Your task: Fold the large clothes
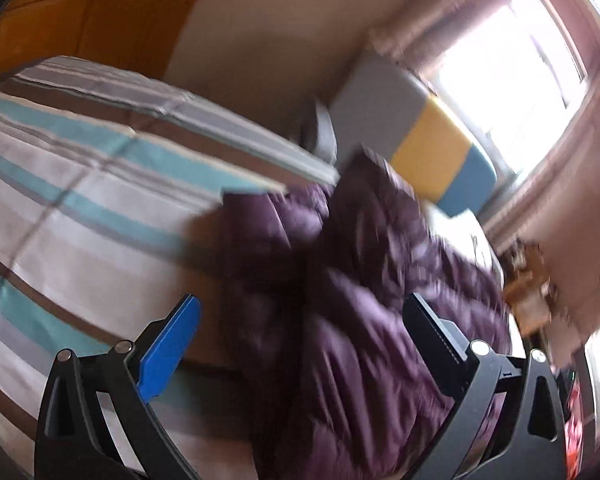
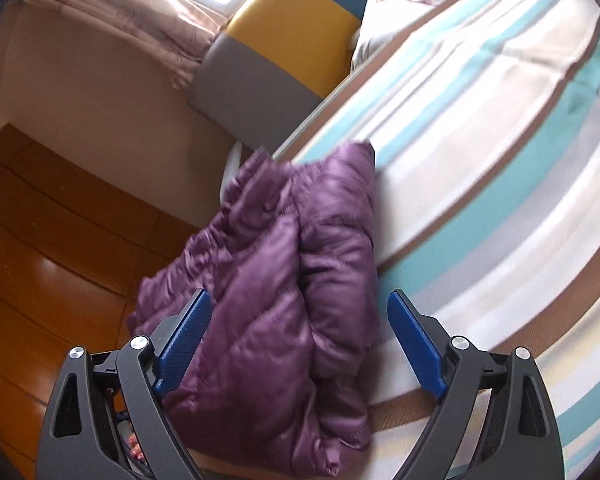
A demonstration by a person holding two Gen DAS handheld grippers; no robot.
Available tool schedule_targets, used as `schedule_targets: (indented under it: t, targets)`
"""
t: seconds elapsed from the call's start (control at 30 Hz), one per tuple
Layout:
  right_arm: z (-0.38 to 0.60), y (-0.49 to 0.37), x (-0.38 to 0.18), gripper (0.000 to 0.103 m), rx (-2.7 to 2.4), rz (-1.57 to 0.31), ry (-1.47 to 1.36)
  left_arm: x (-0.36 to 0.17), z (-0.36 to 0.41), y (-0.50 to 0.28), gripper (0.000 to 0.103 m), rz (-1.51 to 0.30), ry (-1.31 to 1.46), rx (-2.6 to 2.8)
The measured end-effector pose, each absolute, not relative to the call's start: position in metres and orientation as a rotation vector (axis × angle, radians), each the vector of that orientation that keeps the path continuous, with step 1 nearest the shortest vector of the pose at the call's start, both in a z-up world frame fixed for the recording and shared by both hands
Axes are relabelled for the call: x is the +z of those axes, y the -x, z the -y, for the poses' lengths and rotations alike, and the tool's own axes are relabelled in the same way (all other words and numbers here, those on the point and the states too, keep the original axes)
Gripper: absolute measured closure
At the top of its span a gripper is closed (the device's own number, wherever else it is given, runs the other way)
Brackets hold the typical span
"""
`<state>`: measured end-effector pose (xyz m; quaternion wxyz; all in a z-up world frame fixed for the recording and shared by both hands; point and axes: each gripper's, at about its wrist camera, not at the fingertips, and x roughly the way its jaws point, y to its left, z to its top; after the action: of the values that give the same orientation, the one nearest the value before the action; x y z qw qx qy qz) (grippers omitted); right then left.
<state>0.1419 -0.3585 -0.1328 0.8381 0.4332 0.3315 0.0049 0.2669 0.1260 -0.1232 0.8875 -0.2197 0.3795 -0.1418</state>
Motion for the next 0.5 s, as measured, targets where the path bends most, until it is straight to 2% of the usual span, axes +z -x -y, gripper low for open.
schedule_targets:
  t: [0.17,0.3,0.33,0.4,0.43,0.47,0.5]
  targets:
    - [0.345,-0.145,-0.138,0.014,0.049,-0.716,-0.884,-0.142,-0.099,-0.267,0.002,-0.880,0.382,-0.376]
    - [0.332,-0.155,-0.139,0.014,0.064,-0.739,-0.832,-0.148,-0.091,-0.266,0.003,-0.881,0.372,-0.383]
    - [0.329,-0.164,-0.139,0.017,0.067,-0.750,-0.815,-0.149,-0.090,-0.265,0.005,-0.883,0.374,-0.392]
    - [0.320,-0.171,-0.141,0.045,0.094,-0.790,-0.773,-0.151,-0.085,-0.262,0.021,-0.898,0.361,-0.393]
    - [0.318,-0.172,-0.144,0.049,0.104,-0.807,-0.773,-0.150,-0.084,-0.261,0.023,-0.900,0.355,-0.394]
    - [0.317,-0.170,-0.145,0.057,0.118,-0.804,-0.782,-0.150,-0.083,-0.259,0.031,-0.899,0.353,-0.405]
    - [0.316,-0.170,-0.146,0.060,0.127,-0.797,-0.790,-0.150,-0.082,-0.256,0.041,-0.903,0.352,-0.419]
